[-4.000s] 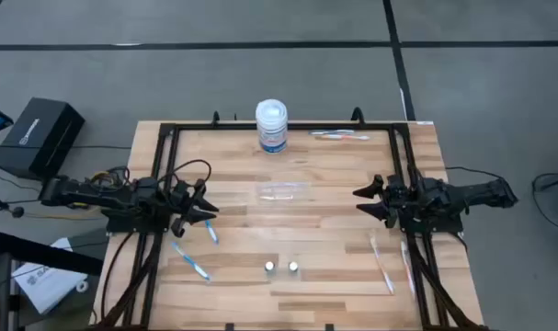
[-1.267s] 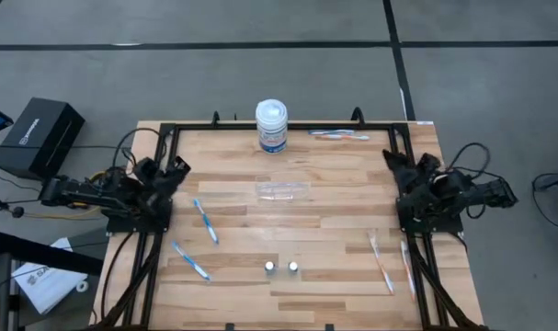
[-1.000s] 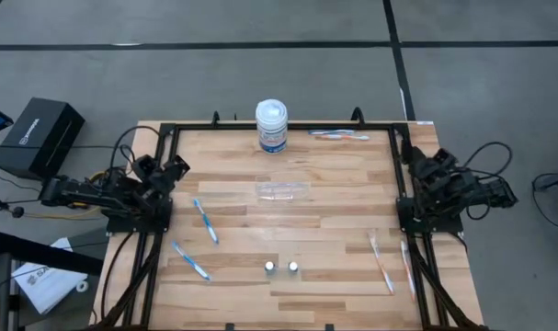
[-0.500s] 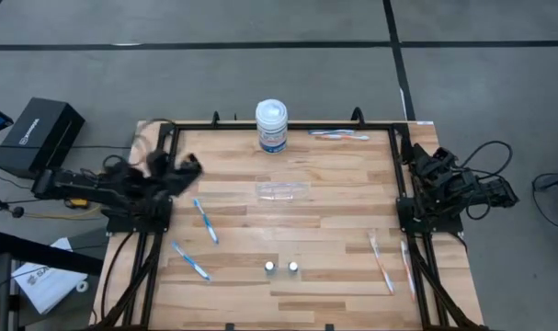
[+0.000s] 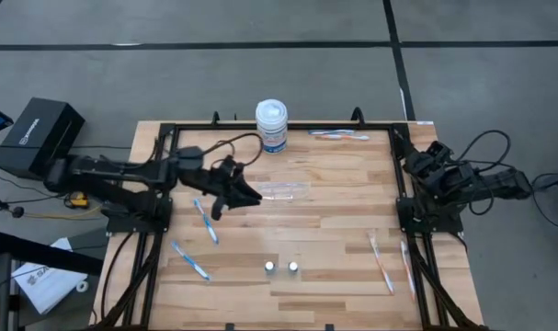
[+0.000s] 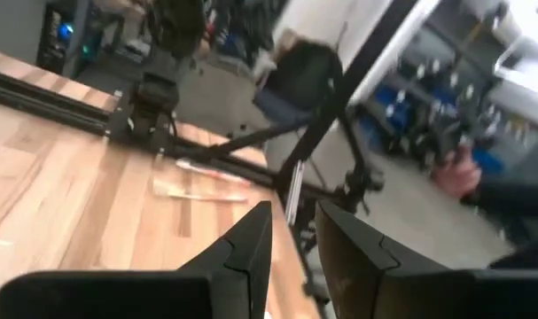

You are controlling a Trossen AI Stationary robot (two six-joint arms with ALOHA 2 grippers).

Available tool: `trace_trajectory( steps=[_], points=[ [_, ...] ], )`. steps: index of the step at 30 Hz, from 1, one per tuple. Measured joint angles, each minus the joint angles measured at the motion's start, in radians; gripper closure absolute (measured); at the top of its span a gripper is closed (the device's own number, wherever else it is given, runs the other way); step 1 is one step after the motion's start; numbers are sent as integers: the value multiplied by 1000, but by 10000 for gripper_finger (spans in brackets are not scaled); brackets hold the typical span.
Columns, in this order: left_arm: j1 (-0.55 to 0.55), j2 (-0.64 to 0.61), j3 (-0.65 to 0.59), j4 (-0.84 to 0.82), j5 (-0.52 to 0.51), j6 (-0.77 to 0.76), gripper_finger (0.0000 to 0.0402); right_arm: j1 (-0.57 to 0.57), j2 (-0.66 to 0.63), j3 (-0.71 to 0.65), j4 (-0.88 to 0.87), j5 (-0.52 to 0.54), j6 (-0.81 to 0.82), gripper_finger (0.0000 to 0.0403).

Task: Pick & Place toothbrushing station
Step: Put the left mouthwash into the transparent organizer

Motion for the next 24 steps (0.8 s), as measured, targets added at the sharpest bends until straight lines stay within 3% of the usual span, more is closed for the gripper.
trace_trajectory(
  steps=[3, 8, 13, 17, 19, 21, 23, 24],
  points=[
    [26, 36, 49, -70, 37, 74, 317, 0, 100, 86, 3, -1, -18, 138],
    [65, 47, 106, -130, 52, 148, 317, 0, 232, 236, -11, 3, -233, 138],
    [119, 48, 150, -131, 20, 138, 317, 0, 295, 380, -14, 195, -433, 138],
    [169, 48, 171, -7, 13, 92, 317, -43, 358, 532, 22, 221, -623, 138],
    [197, 48, 174, 144, 27, 28, 317, -81, 386, 622, -9, 156, -648, 138],
    [222, 48, 176, 330, 27, -21, 317, -113, 424, 747, -228, 66, -667, 138],
    [244, 45, 185, 438, 27, -63, 317, -135, 448, 897, -694, 83, -626, 141],
    [252, 44, 202, 408, 36, -66, 317, -141, 476, 982, -927, 75, -573, 144]
  ],
)
